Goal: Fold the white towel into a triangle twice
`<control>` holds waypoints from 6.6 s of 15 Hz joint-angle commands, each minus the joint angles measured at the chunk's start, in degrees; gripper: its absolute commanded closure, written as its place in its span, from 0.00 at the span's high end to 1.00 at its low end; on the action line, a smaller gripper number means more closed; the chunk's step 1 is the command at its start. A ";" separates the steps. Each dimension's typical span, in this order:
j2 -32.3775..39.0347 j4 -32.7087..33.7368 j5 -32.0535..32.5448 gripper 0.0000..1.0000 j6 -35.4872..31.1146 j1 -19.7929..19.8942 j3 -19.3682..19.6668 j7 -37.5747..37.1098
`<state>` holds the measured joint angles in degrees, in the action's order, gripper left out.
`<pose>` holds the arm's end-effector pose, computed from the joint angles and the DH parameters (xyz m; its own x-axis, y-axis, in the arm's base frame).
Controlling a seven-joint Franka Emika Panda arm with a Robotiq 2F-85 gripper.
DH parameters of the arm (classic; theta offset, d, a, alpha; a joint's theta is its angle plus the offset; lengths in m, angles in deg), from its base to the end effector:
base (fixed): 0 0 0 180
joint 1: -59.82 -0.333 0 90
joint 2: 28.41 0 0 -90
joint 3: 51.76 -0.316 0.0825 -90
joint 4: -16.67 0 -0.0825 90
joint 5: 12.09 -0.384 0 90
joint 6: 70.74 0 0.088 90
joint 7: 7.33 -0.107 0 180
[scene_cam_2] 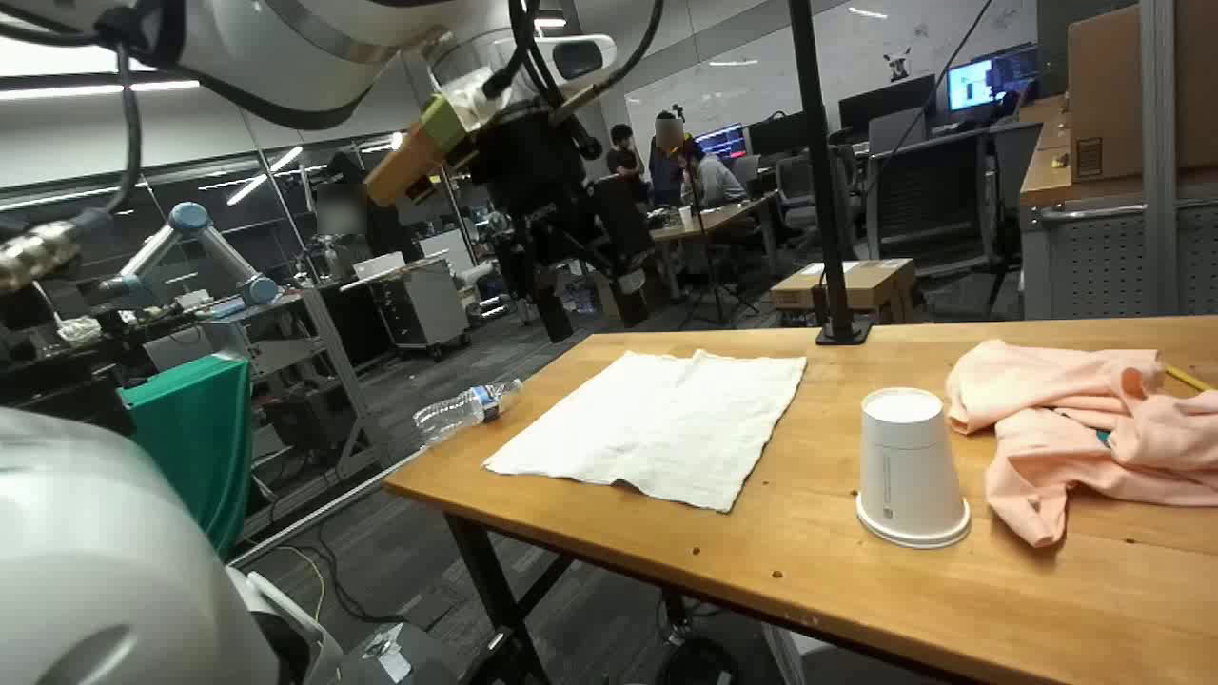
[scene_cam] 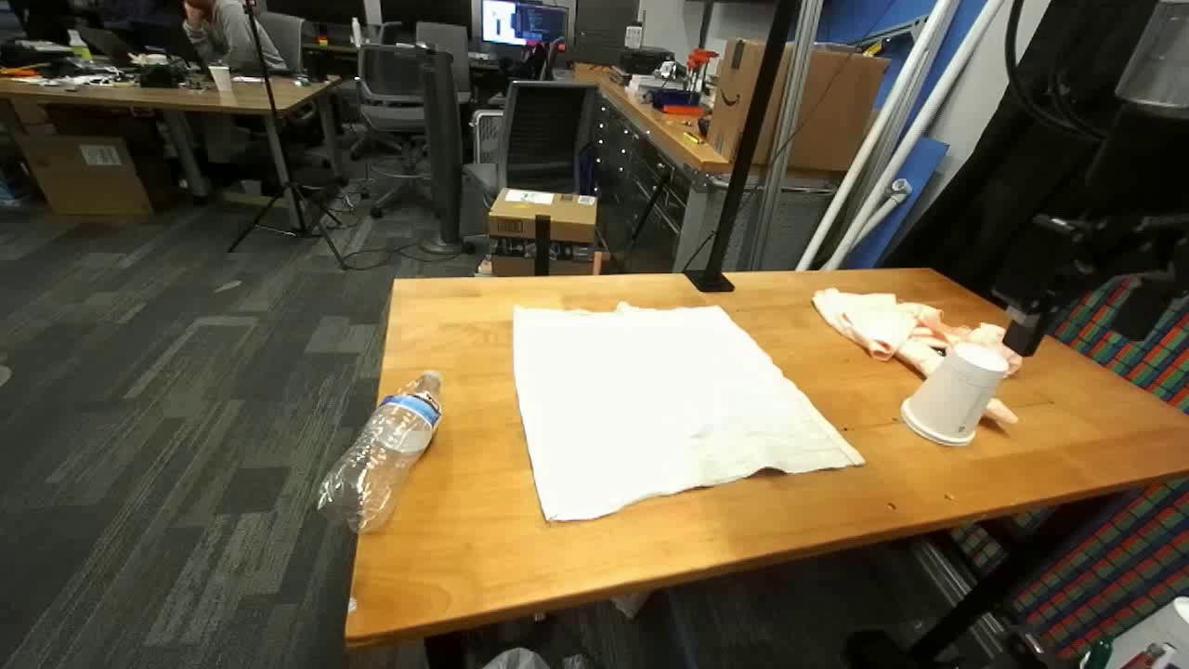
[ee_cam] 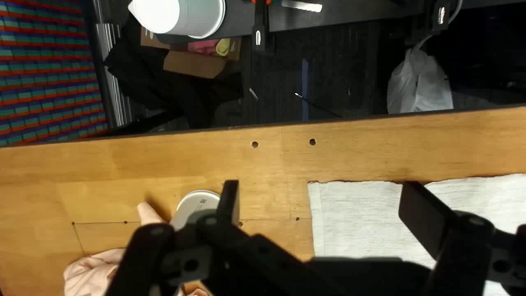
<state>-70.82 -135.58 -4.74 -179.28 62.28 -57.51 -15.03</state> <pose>0.3229 0.0093 0.4604 0.9981 -0.0619 -0.0050 -0.0599 -0.9801 0.1893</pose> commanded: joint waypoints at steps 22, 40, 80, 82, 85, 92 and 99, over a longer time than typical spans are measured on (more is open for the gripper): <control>19.35 -4.44 -6.19 1.00 -40.34 -8.20 -1.83 1.56; 44.91 3.57 -5.65 1.00 -54.50 -1.96 4.80 16.07; 49.37 19.64 17.54 0.03 -20.02 -6.63 4.97 -2.14; 51.13 25.78 19.33 0.03 -14.15 -8.19 3.80 -2.70; 54.79 34.93 18.95 0.03 -7.13 -10.60 1.72 -2.40; 66.95 55.09 15.94 0.03 1.65 -16.84 -1.67 -3.91; 76.52 71.23 11.17 0.03 2.41 -22.61 -2.24 -5.51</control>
<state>1.20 -73.00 8.64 -179.60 41.61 -59.65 -19.70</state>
